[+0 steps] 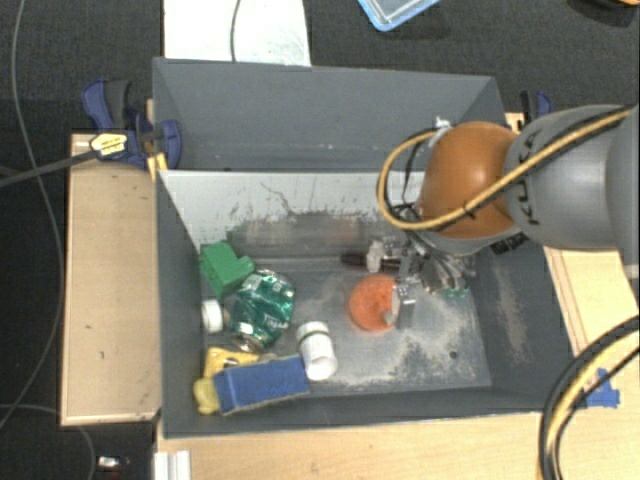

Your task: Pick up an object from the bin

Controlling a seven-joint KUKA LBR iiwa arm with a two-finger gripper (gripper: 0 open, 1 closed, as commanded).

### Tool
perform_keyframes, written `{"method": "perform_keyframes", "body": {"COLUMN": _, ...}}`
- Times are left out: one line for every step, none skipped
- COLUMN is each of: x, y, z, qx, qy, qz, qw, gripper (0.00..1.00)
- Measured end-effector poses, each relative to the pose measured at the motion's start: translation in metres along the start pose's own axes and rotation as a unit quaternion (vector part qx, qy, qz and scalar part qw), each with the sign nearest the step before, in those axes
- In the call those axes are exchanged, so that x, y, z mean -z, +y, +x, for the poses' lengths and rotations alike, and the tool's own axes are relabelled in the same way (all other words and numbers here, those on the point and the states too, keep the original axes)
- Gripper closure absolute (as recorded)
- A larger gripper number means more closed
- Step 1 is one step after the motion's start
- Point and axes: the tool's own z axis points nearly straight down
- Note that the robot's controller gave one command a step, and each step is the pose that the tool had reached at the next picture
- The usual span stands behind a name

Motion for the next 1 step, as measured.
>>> {"method": "perform_keyframes", "body": {"x": -0.0047, "y": -0.0153, "z": -0.0008, "qx": 0.024, "qy": -0.0014, "qz": -0.001, "qw": 0.9997, "gripper": 0.0}}
